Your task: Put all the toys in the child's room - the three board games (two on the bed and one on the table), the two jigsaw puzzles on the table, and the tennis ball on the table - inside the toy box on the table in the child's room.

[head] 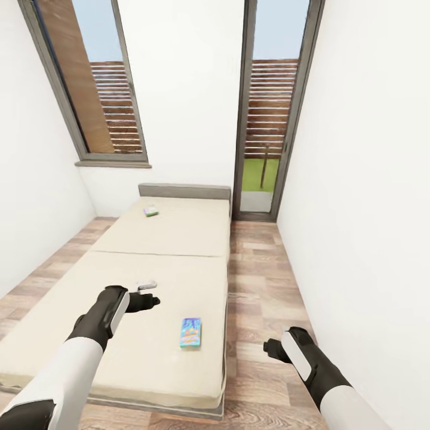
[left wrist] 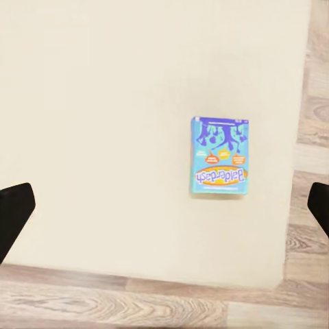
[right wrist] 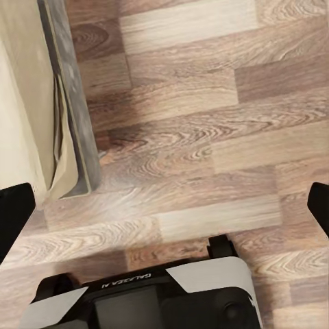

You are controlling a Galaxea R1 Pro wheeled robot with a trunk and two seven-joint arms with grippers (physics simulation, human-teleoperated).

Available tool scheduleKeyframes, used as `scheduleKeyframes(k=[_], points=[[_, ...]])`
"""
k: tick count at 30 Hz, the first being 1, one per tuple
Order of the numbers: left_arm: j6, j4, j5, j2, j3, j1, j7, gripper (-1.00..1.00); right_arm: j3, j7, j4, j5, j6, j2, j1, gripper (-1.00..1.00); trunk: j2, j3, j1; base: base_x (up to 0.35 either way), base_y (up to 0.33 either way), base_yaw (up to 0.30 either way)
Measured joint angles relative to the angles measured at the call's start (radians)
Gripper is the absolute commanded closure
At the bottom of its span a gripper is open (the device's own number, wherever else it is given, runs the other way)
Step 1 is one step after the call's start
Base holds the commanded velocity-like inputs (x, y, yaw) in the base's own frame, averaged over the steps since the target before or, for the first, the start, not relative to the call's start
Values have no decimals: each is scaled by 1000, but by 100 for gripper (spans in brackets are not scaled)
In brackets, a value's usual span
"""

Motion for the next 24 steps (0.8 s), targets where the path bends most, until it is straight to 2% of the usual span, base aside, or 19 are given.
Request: scheduleKeyframes(k=[6, 16, 24], points=[[0, 0, 0, 0, 0, 0, 0, -100, 0, 0, 0, 0, 1, -1, 0, -100, 0, 0, 0, 154, -147, 107], [0, 0, 0, 0, 0, 0, -1, -100, 0, 1, 0, 0, 1, -2, 0, -100, 0, 0, 0, 77, -61, 20], [0, 0, 0, 0, 0, 0, -1, -100, 1, 2, 0, 0, 1, -2, 1, -100, 0, 3, 0, 125, -46, -100]])
